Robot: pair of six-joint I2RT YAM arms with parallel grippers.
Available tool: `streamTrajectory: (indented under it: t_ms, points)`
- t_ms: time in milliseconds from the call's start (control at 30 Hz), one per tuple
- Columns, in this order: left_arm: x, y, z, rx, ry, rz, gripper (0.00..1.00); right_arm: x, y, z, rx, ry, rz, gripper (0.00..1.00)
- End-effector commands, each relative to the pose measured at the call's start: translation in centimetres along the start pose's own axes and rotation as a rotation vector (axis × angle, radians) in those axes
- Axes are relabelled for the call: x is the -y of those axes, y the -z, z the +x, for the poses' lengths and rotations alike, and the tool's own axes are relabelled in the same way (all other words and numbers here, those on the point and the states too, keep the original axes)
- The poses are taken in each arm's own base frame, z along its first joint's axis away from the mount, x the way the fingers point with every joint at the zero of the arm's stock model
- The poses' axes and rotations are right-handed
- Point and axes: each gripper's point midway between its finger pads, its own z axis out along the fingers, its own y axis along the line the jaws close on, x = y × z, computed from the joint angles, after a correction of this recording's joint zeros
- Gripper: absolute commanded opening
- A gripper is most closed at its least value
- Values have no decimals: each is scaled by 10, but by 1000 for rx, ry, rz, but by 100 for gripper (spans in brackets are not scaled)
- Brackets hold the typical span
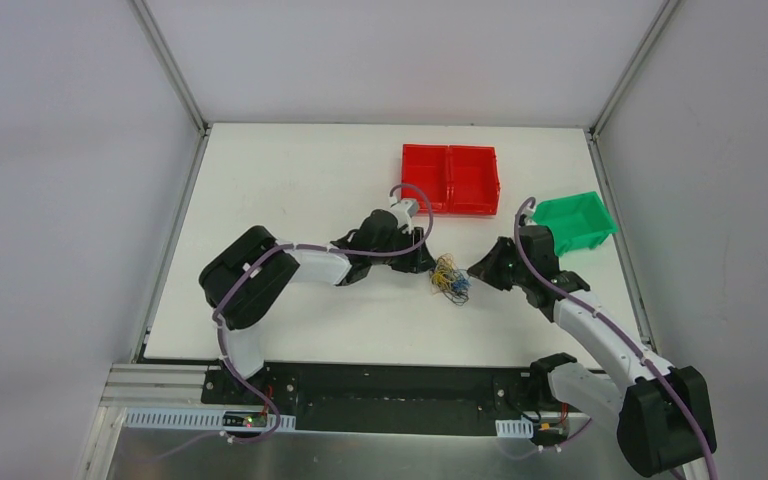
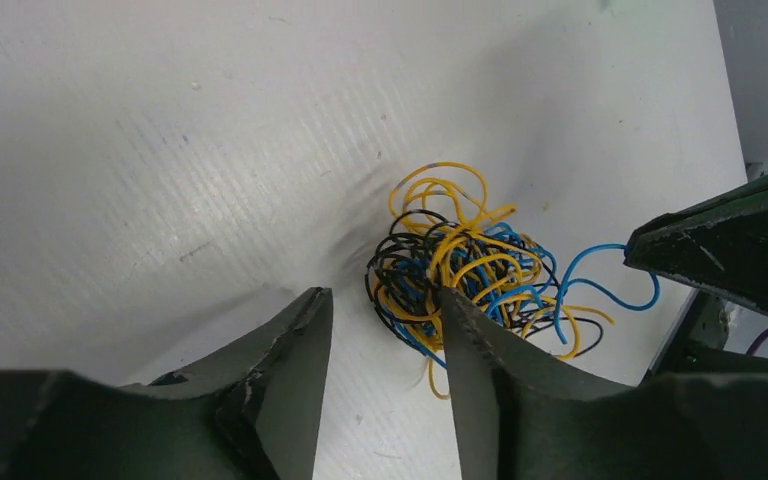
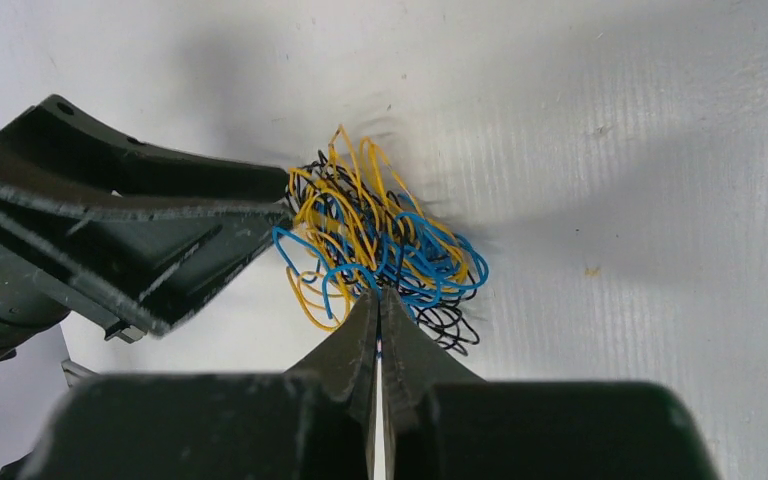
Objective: Untangle the cables
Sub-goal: Untie the cable.
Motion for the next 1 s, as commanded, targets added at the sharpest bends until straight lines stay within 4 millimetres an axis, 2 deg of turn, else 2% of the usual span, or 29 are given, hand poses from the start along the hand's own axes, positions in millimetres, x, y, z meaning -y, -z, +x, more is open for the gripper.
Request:
streamTrajectory:
  t_ms: [0,33,67,200,300,467,700,833,967]
  points:
    - [23,-11,-7,23,26,103,26,1,1,2,4,-21,0,0]
    - [20,-13,-3,17,35,102,7,2,1,2,5,-19,3,0]
    - [19,-12,-2,23,41,98,0,3,2,1,10,-18,12,0]
    - [8,8,-10,80,30,48,0,12,8,-8,51,-19,73,0]
    - [-16,29,-10,69,1,-33,0,19,17,-19,90,-33,132,0]
    - [-57,82,-11,97,3,-164,0,43,38,-42,191,-69,262,0]
    - [-91,148,-8,144,-2,-381,0,68,68,-67,349,-164,353,0]
    - [-106,181,-12,213,29,-495,0,69,77,-72,379,-183,355,0]
    - [-101,192,-15,253,28,-479,0,54,73,-67,332,-168,281,0]
